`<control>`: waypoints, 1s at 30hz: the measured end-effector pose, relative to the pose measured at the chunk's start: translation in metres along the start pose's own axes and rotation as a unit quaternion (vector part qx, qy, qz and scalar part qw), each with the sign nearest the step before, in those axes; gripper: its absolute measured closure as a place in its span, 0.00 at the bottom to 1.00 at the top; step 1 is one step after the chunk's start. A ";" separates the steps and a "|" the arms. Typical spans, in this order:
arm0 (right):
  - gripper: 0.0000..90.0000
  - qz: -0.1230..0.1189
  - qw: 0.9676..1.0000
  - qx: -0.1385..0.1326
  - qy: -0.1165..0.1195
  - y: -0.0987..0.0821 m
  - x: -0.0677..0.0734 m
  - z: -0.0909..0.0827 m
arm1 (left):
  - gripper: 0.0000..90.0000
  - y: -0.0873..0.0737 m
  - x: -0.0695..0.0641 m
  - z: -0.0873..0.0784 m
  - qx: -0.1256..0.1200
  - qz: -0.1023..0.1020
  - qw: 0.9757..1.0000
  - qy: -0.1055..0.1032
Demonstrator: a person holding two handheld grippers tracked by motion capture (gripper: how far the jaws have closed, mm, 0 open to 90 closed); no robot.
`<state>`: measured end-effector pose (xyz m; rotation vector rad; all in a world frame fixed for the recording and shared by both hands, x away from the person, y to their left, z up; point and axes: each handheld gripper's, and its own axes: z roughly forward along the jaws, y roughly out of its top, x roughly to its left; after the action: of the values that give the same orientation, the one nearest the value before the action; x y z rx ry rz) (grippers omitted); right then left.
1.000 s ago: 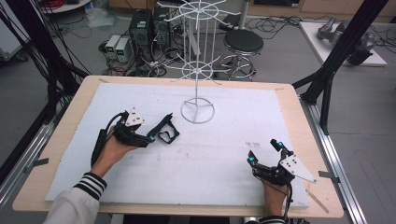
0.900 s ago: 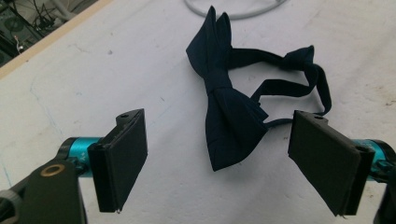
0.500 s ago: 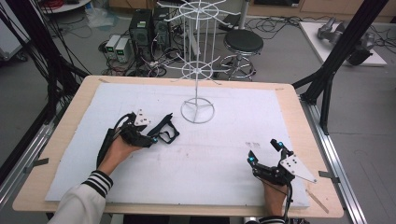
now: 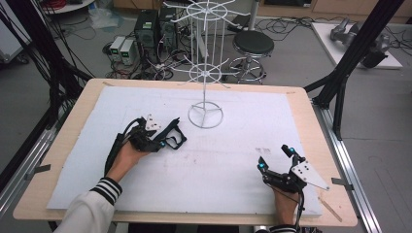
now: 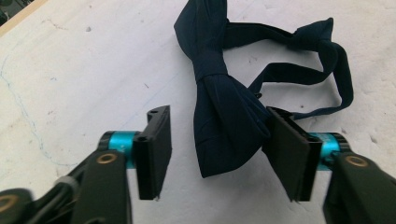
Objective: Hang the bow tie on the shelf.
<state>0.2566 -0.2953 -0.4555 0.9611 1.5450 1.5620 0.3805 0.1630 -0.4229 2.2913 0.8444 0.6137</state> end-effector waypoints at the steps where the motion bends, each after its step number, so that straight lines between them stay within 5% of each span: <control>1: 0.06 0.000 1.000 0.000 0.000 0.000 0.000 0.000 | 0.53 0.000 0.000 0.001 0.003 -0.001 1.000 0.000; 11: 0.06 0.001 1.000 0.001 0.000 0.000 0.000 0.000 | 0.87 0.000 0.000 0.000 0.001 -0.002 1.000 -0.002; 20: 0.06 -0.001 1.000 -0.001 0.000 0.000 0.000 0.000 | 0.93 0.000 0.002 -0.004 -0.010 -0.009 1.000 0.002; 30: 0.06 -0.001 1.000 -0.001 0.000 0.000 0.000 0.000 | 0.94 -0.002 0.005 -0.015 -0.066 -0.024 0.997 -0.021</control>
<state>0.2564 -0.2954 -0.4555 0.9593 1.5439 1.5619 0.3745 0.1736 -0.4125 2.1525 0.8121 0.5793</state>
